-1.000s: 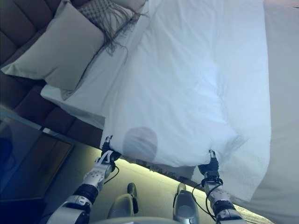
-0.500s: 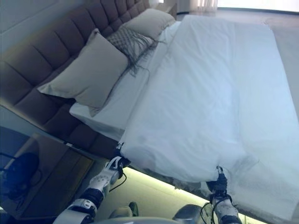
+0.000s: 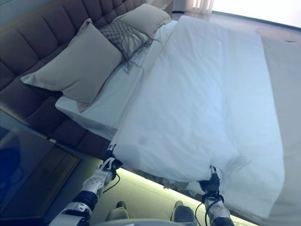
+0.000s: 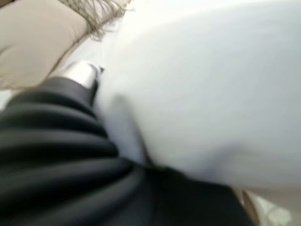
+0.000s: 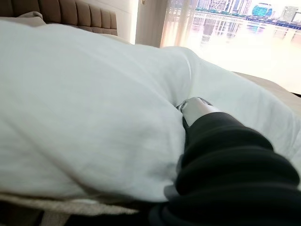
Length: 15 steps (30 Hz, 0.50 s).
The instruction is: Make the bed neatly
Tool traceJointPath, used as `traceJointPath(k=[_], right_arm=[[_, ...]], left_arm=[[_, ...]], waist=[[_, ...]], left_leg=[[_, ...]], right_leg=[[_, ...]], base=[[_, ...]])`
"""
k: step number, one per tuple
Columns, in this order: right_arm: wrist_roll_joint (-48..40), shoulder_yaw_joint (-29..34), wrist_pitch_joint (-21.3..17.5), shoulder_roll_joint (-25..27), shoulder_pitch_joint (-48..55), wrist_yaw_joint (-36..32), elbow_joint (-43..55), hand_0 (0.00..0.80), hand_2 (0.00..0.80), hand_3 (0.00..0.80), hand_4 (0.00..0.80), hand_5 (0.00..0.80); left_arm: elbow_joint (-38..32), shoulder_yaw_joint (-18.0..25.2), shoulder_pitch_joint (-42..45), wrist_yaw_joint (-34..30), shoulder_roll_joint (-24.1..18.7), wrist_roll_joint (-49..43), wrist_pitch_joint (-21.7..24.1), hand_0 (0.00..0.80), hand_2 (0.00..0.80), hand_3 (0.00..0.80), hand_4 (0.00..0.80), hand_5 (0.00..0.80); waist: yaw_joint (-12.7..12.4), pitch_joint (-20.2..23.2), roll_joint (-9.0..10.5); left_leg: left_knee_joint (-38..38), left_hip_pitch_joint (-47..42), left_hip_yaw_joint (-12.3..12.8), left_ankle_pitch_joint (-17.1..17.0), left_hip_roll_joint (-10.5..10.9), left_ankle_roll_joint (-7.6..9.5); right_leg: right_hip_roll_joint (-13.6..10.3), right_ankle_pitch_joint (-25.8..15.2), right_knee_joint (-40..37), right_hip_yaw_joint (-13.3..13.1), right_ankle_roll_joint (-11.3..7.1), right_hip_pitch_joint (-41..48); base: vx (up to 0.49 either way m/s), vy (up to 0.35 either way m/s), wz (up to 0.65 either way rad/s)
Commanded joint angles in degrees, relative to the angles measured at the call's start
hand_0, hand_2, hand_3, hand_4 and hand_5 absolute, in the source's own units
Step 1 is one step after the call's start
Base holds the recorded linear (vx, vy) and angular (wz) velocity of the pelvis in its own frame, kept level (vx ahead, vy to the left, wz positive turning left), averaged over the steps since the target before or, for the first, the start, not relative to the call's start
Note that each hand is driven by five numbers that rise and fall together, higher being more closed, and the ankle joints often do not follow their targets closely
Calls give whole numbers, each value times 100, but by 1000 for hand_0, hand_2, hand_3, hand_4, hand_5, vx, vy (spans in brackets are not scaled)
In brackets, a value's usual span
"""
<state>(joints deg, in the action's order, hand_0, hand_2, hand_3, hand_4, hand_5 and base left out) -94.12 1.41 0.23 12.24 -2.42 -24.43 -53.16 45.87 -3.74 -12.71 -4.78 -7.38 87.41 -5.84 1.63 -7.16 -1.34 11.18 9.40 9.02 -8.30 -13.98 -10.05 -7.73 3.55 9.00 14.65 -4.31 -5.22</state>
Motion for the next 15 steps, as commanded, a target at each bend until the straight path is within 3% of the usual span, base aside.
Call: traceJointPath(k=[1, 4, 6, 8, 10, 11, 13, 15], right_arm=[[291, 17, -65, 47, -77, 13, 375, 800, 800, 800, 800, 800], [823, 79, 14, 50, 79, 80, 349, 800, 800, 800, 800, 800], [1057, 130, -51, 62, 104, 47, 247, 800, 800, 800, 800, 800], [1095, 163, -148, 74, 115, 13, 194, 800, 800, 800, 800, 800], [1109, 209, -169, 97, 105, 50, 152, 800, 800, 800, 800, 800], [1251, 291, -187, 147, 56, 121, 89, 800, 800, 800, 800, 800], [1490, 311, -298, 178, 38, 219, 131, 800, 800, 800, 800, 800], [2007, 268, -548, 233, 64, 551, 341, 800, 800, 800, 800, 800]], left_arm=[[-502, 219, 340, -377, -168, 124, 95, 800, 800, 800, 800, 800], [-484, 319, 580, -390, -116, 204, -7, 800, 800, 800, 800, 800], [-428, 380, 634, -363, -100, 91, -86, 800, 800, 800, 800, 800], [-345, 438, 611, -371, -103, -37, -122, 800, 800, 800, 800, 800], [-288, 483, 610, -427, -131, -96, -161, 800, 800, 800, 800, 800], [-268, 551, 616, -407, -163, -156, -231, 800, 800, 800, 800, 800], [-285, 532, 627, -389, -188, -152, -269, 800, 800, 800, 800, 800], [-389, 409, 579, -326, -189, -243, -279, 800, 800, 800, 800, 800]], waist=[[-273, -66, 96], [-288, 92, 10], [-268, 175, -67], [-210, 256, -134], [-161, 302, -199], [-89, 367, -313], [-51, 382, -380], [8, 367, -418]], left_leg=[[173, 271, -44, 4, 103, -24], [-295, 0, -297, -548, -508, -239], [-580, -211, -351, -740, -809, -303], [-714, -415, -294, -782, -982, -354], [-788, -584, -230, -783, -1042, -390], [-902, -762, -196, -683, -1023, -416], [-1026, -901, -177, -529, -933, -415], [-1098, -992, -211, -247, -742, -411]], right_leg=[[223, -621, -422, -194, -188, 247], [196, -547, -476, -210, -221, 428], [111, -442, -366, -191, -248, 442], [-16, -365, -243, -171, -290, 424], [-119, -321, -159, -167, -324, 413], [-312, -303, -59, -236, -428, 389], [-523, -295, 36, -337, -554, 389], [-878, -295, 159, -506, -765, 404]], base=[[134, 49, -12], [188, 137, -23], [146, 213, -15], [137, 236, -10], [142, 300, -3], [145, 366, 3], [145, 470, 6], [114, 536, 11]])
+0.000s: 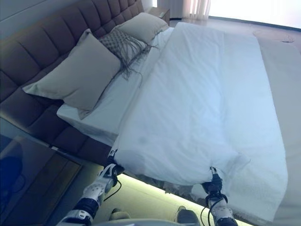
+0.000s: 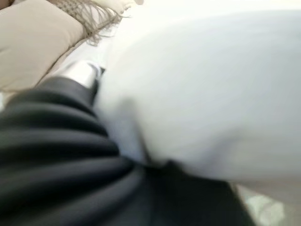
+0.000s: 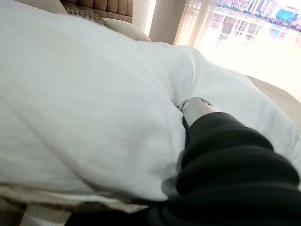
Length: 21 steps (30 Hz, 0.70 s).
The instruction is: Make the bed neatly
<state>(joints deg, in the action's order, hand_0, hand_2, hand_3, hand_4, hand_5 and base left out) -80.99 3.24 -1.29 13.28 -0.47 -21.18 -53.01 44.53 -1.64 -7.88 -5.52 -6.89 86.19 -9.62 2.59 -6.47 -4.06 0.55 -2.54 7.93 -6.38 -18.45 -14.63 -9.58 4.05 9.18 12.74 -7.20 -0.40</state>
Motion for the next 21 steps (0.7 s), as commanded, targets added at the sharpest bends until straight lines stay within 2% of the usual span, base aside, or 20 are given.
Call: traceJointPath(k=[1, 3, 5, 6, 7, 8, 9, 10, 11, 13, 15, 16, 17, 18, 21], right_arm=[[875, 45, -486, 153, -109, 405, 460, 800, 800, 800, 800, 800], [1091, -74, -650, 229, -65, 703, 707, 800, 800, 800, 800, 800], [1005, -74, -650, 241, -20, 667, 719, 800, 800, 800, 800, 800], [783, -58, -546, 192, 47, 621, 723, 800, 800, 800, 800, 800], [732, -23, -460, 111, 85, 642, 724, 800, 800, 800, 800, 800], [744, -31, -448, 67, 92, 664, 729, 800, 800, 800, 800, 800], [745, -152, -348, -130, 144, 834, 830, 800, 800, 800, 800, 800], [674, -255, -294, -231, 188, 889, 915, 800, 800, 800, 800, 800], [607, -316, -269, -297, 232, 882, 945, 800, 800, 800, 800, 800], [757, -516, -199, -475, 358, 778, 889, 800, 800, 800, 800, 800], [790, -736, -354, -466, 218, 814, 797, 800, 800, 800, 800, 800], [725, -847, -419, -412, 88, 781, 745, 800, 800, 800, 800, 800], [649, -1056, -509, -319, -203, 734, 607, 800, 800, 800, 800, 800], [672, -1161, -563, -301, -467, 775, 531, 800, 800, 800, 800, 800], [686, -1446, -713, -220, -1331, 893, 340, 800, 800, 800, 800, 800]], left_arm=[[-314, 111, 49, -221, -225, -148, 88, 800, 800, 800, 800, 800], [-520, -152, -95, -75, -188, -330, 40, 800, 800, 800, 800, 800], [-487, -279, -215, 23, -156, -477, -9, 800, 800, 800, 800, 800], [-374, -369, -289, 180, -158, -546, -27, 800, 800, 800, 800, 800], [-304, -392, -286, 223, -168, -508, -12, 800, 800, 800, 800, 800], [-283, -386, -272, 193, -190, -499, -11, 800, 800, 800, 800, 800], [-312, -300, -145, 111, -283, -587, 28, 800, 800, 800, 800, 800], [-377, -254, -63, 162, -331, -600, 58, 800, 800, 800, 800, 800], [-406, -262, -35, 178, -368, -571, 87, 800, 800, 800, 800, 800], [-327, -306, -86, 89, -409, -775, 206, 800, 800, 800, 800, 800], [-199, -608, -348, -50, -349, -889, 279, 800, 800, 800, 800, 800], [-168, -710, -460, -116, -341, -927, 337, 800, 800, 800, 800, 800], [-99, -851, -672, -191, -325, -913, 509, 800, 800, 800, 800, 800], [13, -921, -830, -322, -300, -842, 646, 800, 800, 800, 800, 800], [335, -1199, -1471, -589, -232, -713, 1134, 800, 800, 800, 800, 800]], waist=[[-68, 270, -139], [-28, 170, -83], [-27, 111, 19], [-63, 106, 103], [-90, 100, 177], [-95, 99, 207], [-124, 51, 265], [-124, 43, 284], [-109, 52, 291], [-93, 28, 294], [-43, 3, 251], [-69, -27, 217], [-133, -151, 158], [-137, -261, 123], [-96, -691, 73]], left_leg=[[19, 200, -142, -305, -200, 62], [428, 287, -191, 11, -13, 83], [960, 407, -89, 331, 96, 152], [1212, 493, -65, 544, 242, 261], [1426, 560, -93, 700, 401, 328], [1474, 571, -65, 752, 444, 376], [1433, 441, 106, 883, 571, 585], [1312, 365, 204, 885, 640, 686], [1229, 375, 227, 826, 697, 722], [1076, 463, 177, 732, 851, 809], [985, 796, -174, 607, 1069, 827], [948, 957, -218, 528, 1099, 816], [867, 1141, -154, 421, 1071, 787], [803, 1261, -150, 353, 1044, 759], [792, 1827, -222, 169, 1016, 697]], right_leg=[[-868, -365, 195, -393, -580, -70], [-1296, -473, 289, -511, -773, -57], [-1590, -637, 255, -430, -780, 49], [-1834, -891, 147, -371, -780, 149], [-1979, -1173, 81, -325, -780, 160], [-2010, -1262, 90, -294, -780, 118], [-2012, -1405, 371, -168, -780, -108], [-1910, -1382, 550, -184, -777, -262], [-1764, -1318, 566, -218, -765, -353], [-1340, -912, 523, -195, -662, -446], [-1128, -962, 341, -620, -603, -682], [-1096, -985, 316, -635, -583, -813], [-1104, -1020, 334, -486, -553, -1011], [-1099, -1073, 291, -468, -553, -1154], [-1050, -1236, 117, -589, -527, -1628]], base=[[94, 512, 11], [88, 613, 9], [84, 417, 5], [119, 356, 5], [99, 270, 6], [80, 301, -4], [58, 342, -14], [46, 378, -43], [0, 277, -60], [-8, 238, -48], [-99, 166, 7], [-317, 160, 42], [-407, 131, 56], [-462, 149, 46], [-355, 112, 21]])
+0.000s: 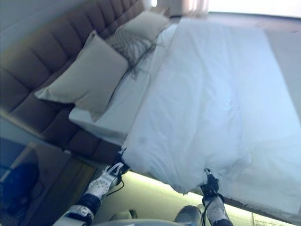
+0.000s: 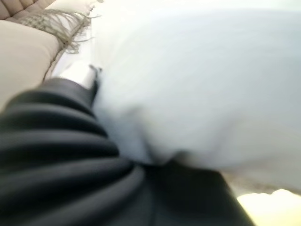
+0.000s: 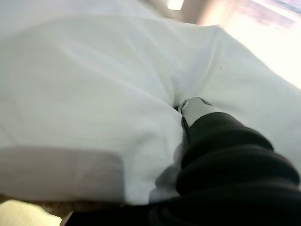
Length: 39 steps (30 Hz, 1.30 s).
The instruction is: Make the bed neatly
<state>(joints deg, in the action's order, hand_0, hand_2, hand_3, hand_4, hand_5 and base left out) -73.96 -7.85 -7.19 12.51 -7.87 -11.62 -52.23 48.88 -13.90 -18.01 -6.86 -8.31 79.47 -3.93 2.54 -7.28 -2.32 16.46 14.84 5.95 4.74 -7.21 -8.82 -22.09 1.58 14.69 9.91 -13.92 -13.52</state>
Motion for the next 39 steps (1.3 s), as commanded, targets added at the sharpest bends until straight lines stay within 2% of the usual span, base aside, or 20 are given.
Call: traceJointPath(k=[1, 4, 5, 6, 7, 8, 10, 12, 13, 15, 17, 18, 20, 22, 25, 29, 35, 39], right_arm=[[-138, -408, -181, -125, -815, 5, 211, 800, 800, 800, 800, 800], [-569, -411, -309, -118, -1031, -16, 176, 800, 800, 800, 800, 800], [-718, -382, -339, -87, -1036, -92, 186, 800, 800, 800, 800, 800], [-861, -338, -443, -59, -1014, -111, 195, 800, 800, 800, 800, 800], [-966, -276, -487, -46, -985, -123, 181, 800, 800, 800, 800, 800], [-1032, -195, -532, -22, -979, -84, 138, 800, 800, 800, 800, 800], [-1085, 3, -490, 27, -935, 57, 45, 800, 800, 800, 800, 800], [-932, 246, -273, 86, -828, 3, -214, 800, 800, 800, 800, 800], [-894, 351, -152, 103, -739, -34, -399, 800, 800, 800, 800, 800], [-895, 717, -1, 129, -576, -427, -833, 800, 800, 800, 800, 800], [-969, 786, 7, 175, -578, -638, -1034, 800, 800, 800, 800, 800], [-932, 903, -52, 234, -738, -782, -1361, 800, 800, 800, 800, 800], [-845, 1022, -51, 273, -948, -685, -1559, 800, 800, 800, 800, 800], [-826, 1167, -23, 354, -1050, -541, -1672, 800, 800, 800, 800, 800], [-852, 1399, 119, 587, -1084, -473, -1852, 800, 800, 800, 800, 800], [-377, 1429, 125, 779, -1157, -558, -1965, 800, 800, 800, 800, 800], [-313, 1239, 106, 823, -1527, -648, -1840, 800, 800, 800, 800, 800], [-776, 1185, 215, 832, -1813, -818, -1639, 800, 800, 800, 800, 800]], left_arm=[[-54, -19, -628, -449, -115, -27, 599, 800, 800, 800, 800, 800], [72, -101, -904, -416, -166, -120, 648, 800, 800, 800, 800, 800], [104, -95, -942, -469, -194, -137, 642, 800, 800, 800, 800, 800], [155, -84, -994, -536, -198, -147, 606, 800, 800, 800, 800, 800], [201, -81, -1002, -594, -188, -139, 589, 800, 800, 800, 800, 800], [250, -83, -981, -655, -178, -110, 580, 800, 800, 800, 800, 800], [286, 11, -843, -773, -154, -50, 547, 800, 800, 800, 800, 800], [289, 159, -522, -870, -106, 39, 599, 800, 800, 800, 800, 800], [281, 289, -322, -888, -90, 60, 595, 800, 800, 800, 800, 800], [413, 365, -216, -858, -60, 68, 681, 800, 800, 800, 800, 800], [540, 374, -294, -926, -36, 101, 744, 800, 800, 800, 800, 800], [861, 433, -598, -1165, 51, 270, 820, 800, 800, 800, 800, 800], [1001, 466, -790, -1328, 106, 205, 921, 800, 800, 800, 800, 800], [959, 445, -914, -1363, 141, 173, 997, 800, 800, 800, 800, 800], [799, 397, -1018, -1330, 100, 17, 1170, 800, 800, 800, 800, 800], [693, 370, -1294, -1177, -87, -37, 1310, 800, 800, 800, 800, 800], [963, 515, -1701, -1046, -293, -29, 1290, 800, 800, 800, 800, 800], [1026, 689, -1803, -1113, -259, 156, 1266, 800, 800, 800, 800, 800]], waist=[[-97, -703, -108], [-97, -870, -105], [-80, -904, -103], [-45, -917, -91], [-27, -910, -93], [-38, -911, -107], [-48, -883, -117], [-52, -848, -105], [-52, -821, -102], [-23, -824, -92], [-1, -868, -97], [93, -1023, -131], [166, -1172, -185], [205, -1308, -246], [256, -1492, -297], [286, -1807, -283], [312, -2157, -220], [302, -2251, -222]], left_leg=[[-775, 232, -11, -995, -127, 89], [-750, 522, 139, -1125, -227, 50], [-758, 579, 245, -1177, -289, 21], [-681, 611, 439, -1150, -269, 29], [-654, 614, 524, -1143, -268, 30], [-598, 602, 495, -1084, -216, 48], [-367, 596, 273, -914, -85, 76], [-97, 555, -129, -739, -65, 47], [-85, 444, -180, -653, -112, 83], [-216, 314, -19, -613, -179, 115], [-278, 334, 19, -627, -167, 122], [-349, 512, 135, -676, -134, 140], [-314, 698, 240, -687, -60, 160], [-251, 914, 260, -713, 9, 137], [-269, 1152, 327, -813, 63, 94], [-282, 1501, 343, -896, 69, 57], [-161, 2112, 230, -1004, 113, 71], [49, 2448, 144, -978, 95, 83]], right_leg=[[204, -1034, -453, -280, 153, -412], [174, -1078, -459, -137, 141, -600], [160, -1098, -499, -50, 131, -605], [109, -1119, -547, 69, 136, -577], [73, -1131, -575, 128, 137, -552], [46, -1105, -530, 124, 146, -523], [22, -1054, -440, -14, 178, -536], [69, -991, -400, -259, 160, -526], [101, -914, -372, -372, 128, -487], [60, -867, -364, -431, 67, -472], [40, -879, -384, -465, 52, -530], [-25, -967, -466, -495, 54, -716], [-96, -1072, -483, -540, 35, -943], [-287, -1235, -476, -669, 1, -1165], [-369, -1390, -556, -713, -28, -1387], [-302, -1469, -624, -729, -28, -1686], [-152, -1532, -676, -757, 34, -2148], [-131, -1501, -614, -822, 91, -2450]], base=[[-216, 65, 14], [-131, 42, 5], [-94, 1, 5], [-58, 10, 8], [1, 40, 17], [54, 99, 24], [103, 166, 18], [210, 209, 3], [255, 197, -14], [104, 149, -36], [-94, 142, -24], [-179, 231, -4], [-165, 271, -8], [-82, 235, -9], [-81, 204, 2], [-123, 58, -2], [-78, 24, -1], [-39, 65, -3]])
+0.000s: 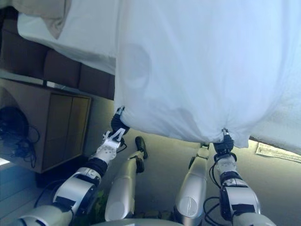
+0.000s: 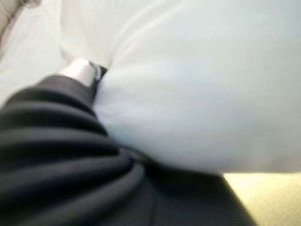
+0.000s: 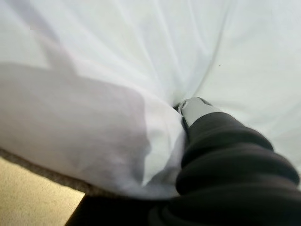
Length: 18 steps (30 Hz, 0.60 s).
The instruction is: Make the bed neatly
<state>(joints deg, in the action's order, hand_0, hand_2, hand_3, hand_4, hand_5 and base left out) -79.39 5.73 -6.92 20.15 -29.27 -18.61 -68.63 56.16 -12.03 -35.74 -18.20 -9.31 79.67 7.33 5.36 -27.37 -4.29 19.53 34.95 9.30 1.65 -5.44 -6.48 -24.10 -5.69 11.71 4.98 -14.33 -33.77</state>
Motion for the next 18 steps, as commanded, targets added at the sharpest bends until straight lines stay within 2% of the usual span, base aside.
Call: traceJointPath(k=[1, 3, 7, 11, 14, 15, 16, 17, 18], right_arm=[[-387, -176, 206, 32, 301, -156, 43, 800, 800, 800, 800, 800], [-351, -165, 260, -14, 192, -129, 56, 800, 800, 800, 800, 800], [-94, -271, 431, -42, 123, 42, 65, 800, 800, 800, 800, 800], [-430, -252, 566, 26, 199, 152, -218, 800, 800, 800, 800, 800], [-623, -76, 687, 71, 337, 261, -465, 800, 800, 800, 800, 800], [-590, -22, 699, 64, 410, 381, -504, 445, 445, 445, 445, 445], [-579, 24, 717, 63, 493, 486, -528, 113, 113, 113, 113, 113], [-631, 69, 768, 79, 562, 588, -553, 0, 0, 0, 0, 0], [-731, 113, 798, 120, 609, 708, -591, 0, 0, 0, 0, 0]], left_arm=[[364, 503, -25, 64, -134, 85, 166, 800, 800, 800, 800, 800], [625, 529, -105, 285, -93, -145, 241, 800, 800, 800, 800, 800], [1038, 676, -290, 583, -155, -330, 79, 800, 800, 800, 800, 800], [1444, 755, -287, 590, -204, -332, -97, 800, 800, 800, 800, 800], [1761, 871, -133, 833, -196, -377, -305, 800, 800, 800, 800, 800], [1865, 903, -98, 978, -215, -480, -396, 110, 110, 110, 110, 110], [1965, 935, -60, 1082, -243, -550, -512, 0, 0, 0, 0, 0], [2048, 978, -30, 1196, -295, -586, -596, 0, 0, 0, 0, 0], [2101, 1023, -8, 1264, -352, -582, -654, 0, 0, 0, 0, 0]], waist=[[15, -242, -15], [21, -242, -8], [20, -242, 83], [28, -242, 131], [34, -242, 163], [31, -242, 182], [43, -242, 205], [48, -242, 225], [53, -242, 242]], left_leg=[[-202, 515, -214, -661, -88, -160], [-115, 676, -226, -660, -120, -174], [-136, 869, -232, -765, -155, -159], [-194, 932, -200, -780, -256, -200], [-337, 897, -167, -860, -262, -198], [-363, 833, -162, -819, -281, -209], [-387, 809, -151, -831, -285, -207], [-398, 787, -144, -835, -295, -211], [-396, 772, -139, -833, -306, -214]], right_leg=[[76, -769, -297, -339, 137, -488], [83, -751, -258, -345, 137, -637], [106, -821, -337, -323, 144, -781], [126, -837, -519, -281, 89, -801], [88, -987, -774, -211, 59, -739], [92, -980, -830, -175, 39, -664], [86, -1011, -866, -150, 28, -640], [85, -1031, -883, -134, 20, -619], [88, -1035, -879, -125, 20, -606]], base=[[-22, 44, -2], [-18, 65, -5], [-16, 12, -12], [7, -12, -11], [17, -26, -9], [0, 0, 0], [33, -21, -2], [0, 0, 0], [0, 0, 0]])
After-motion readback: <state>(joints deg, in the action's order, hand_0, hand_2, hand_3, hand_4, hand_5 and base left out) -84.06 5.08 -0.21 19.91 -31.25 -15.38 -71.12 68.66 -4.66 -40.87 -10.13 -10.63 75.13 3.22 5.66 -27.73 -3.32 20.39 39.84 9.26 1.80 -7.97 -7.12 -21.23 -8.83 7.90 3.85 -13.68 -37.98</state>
